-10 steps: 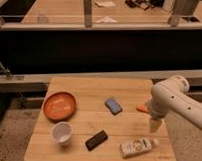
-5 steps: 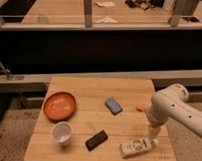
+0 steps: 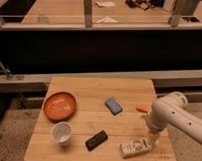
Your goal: Place the bottle in the ceramic bowl
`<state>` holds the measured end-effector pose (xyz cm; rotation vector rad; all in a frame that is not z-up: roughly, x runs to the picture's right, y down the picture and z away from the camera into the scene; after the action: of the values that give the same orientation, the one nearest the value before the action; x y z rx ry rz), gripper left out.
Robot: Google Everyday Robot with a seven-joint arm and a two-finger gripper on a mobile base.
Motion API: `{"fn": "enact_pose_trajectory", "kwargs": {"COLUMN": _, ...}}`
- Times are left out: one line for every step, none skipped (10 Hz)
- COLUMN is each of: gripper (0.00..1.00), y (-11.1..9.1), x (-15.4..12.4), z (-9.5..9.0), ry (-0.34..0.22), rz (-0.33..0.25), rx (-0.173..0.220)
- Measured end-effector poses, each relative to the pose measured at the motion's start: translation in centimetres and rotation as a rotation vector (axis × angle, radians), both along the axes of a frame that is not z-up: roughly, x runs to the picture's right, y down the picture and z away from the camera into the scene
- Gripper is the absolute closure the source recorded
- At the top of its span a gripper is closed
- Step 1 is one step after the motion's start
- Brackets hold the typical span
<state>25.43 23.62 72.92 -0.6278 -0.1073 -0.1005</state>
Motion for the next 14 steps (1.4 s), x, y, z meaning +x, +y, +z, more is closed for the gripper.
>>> {"fn": "enact_pose_trajectory", "kwargs": {"gripper": 0.2, "y": 0.7, "x": 0.1, "z": 0.1, "ry": -0.014, "rz": 0.002, "rx": -0.002}}
{"fn": "enact_pose_trajectory", "kwargs": {"gripper": 0.2, "y": 1.2, "x": 0.3, "z": 0.2, "ry": -0.025, "rz": 0.004, "rx": -0.002}}
{"fn": "enact_pose_trajectory", "kwargs": {"gripper": 0.2, "y": 1.7, "x": 0.5, "z": 0.3, "ry": -0.035, "rz": 0.005, "rx": -0.001}}
{"fn": "enact_pose_trajectory", "kwargs": {"gripper": 0.2, "y": 2.3, "x": 0.7, "z": 0.3, "ry": -0.044, "rz": 0.006, "rx": 0.001}}
{"fn": "enact_pose_trajectory", "kwargs": {"gripper": 0.2, "y": 3.1, "x": 1.2, "z": 0.5, "ry": -0.047, "rz": 0.012, "rx": 0.001}}
{"fn": "enact_pose_trajectory", "kwargs": {"gripper": 0.2, "y": 3.5, "x": 1.1, "z": 0.7, "ry": -0.055, "rz": 0.013, "rx": 0.001}}
{"fn": "enact_pose_trajectory", "kwargs": {"gripper": 0.2, "y": 4.2, "x": 1.2, "z": 0.7, "ry": -0.062, "rz": 0.015, "rx": 0.001}}
{"fn": "enact_pose_trajectory", "kwargs": {"gripper": 0.2, "y": 4.9, "x": 1.3, "z": 0.8, "ry": -0.067, "rz": 0.02, "rx": 0.003}}
{"fn": "enact_pose_trajectory", "kwargs": {"gripper": 0.23, "y": 5.4, "x": 1.4, "z": 1.0, "ry": -0.073, "rz": 0.025, "rx": 0.006}}
{"fn": "enact_pose_trajectory", "kwargs": {"gripper": 0.26, "y": 5.6, "x": 1.2, "z": 0.9, "ry": -0.08, "rz": 0.024, "rx": 0.008}}
{"fn": "enact_pose_trajectory", "kwargs": {"gripper": 0.28, "y": 6.2, "x": 1.3, "z": 1.0, "ry": -0.082, "rz": 0.03, "rx": 0.007}}
{"fn": "enact_pose_trajectory", "kwargs": {"gripper": 0.32, "y": 6.7, "x": 1.3, "z": 1.2, "ry": -0.083, "rz": 0.035, "rx": 0.005}}
{"fn": "enact_pose_trajectory", "kwargs": {"gripper": 0.32, "y": 7.6, "x": 1.1, "z": 1.5, "ry": -0.092, "rz": 0.036, "rx": 0.004}}
{"fn": "enact_pose_trajectory", "kwargs": {"gripper": 0.32, "y": 8.3, "x": 1.1, "z": 1.4, "ry": -0.093, "rz": 0.038, "rx": 0.004}}
